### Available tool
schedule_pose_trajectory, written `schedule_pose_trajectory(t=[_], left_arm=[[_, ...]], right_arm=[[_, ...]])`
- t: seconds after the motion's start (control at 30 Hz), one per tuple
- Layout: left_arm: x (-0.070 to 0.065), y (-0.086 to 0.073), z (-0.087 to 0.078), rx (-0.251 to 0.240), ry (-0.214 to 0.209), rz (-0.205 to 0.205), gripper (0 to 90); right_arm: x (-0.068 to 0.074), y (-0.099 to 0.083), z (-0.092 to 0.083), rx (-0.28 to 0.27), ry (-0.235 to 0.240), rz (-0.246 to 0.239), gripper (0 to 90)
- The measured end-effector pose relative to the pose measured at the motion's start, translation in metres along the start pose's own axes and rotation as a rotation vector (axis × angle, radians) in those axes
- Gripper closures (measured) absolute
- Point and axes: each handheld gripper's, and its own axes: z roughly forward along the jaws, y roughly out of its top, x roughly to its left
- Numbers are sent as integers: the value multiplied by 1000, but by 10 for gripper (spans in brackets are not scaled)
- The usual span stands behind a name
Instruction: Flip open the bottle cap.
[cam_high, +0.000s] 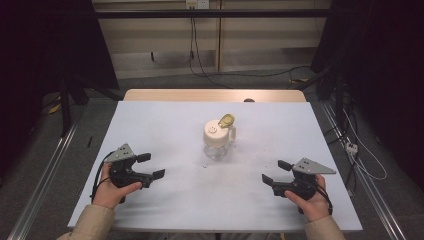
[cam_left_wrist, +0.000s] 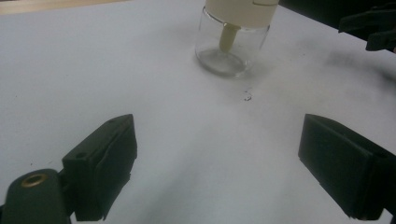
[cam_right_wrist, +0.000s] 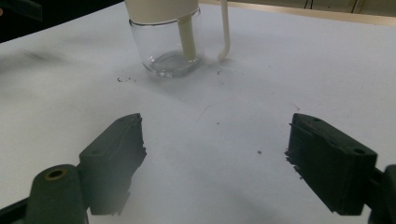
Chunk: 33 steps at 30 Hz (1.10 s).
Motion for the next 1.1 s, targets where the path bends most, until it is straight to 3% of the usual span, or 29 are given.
schedule_pose_trajectory(t=[1.1], left_arm=[[-1, -21, -14, 9, 28, -8, 109]], right_arm=[[-9, -17, -19, 19, -40, -9, 174]])
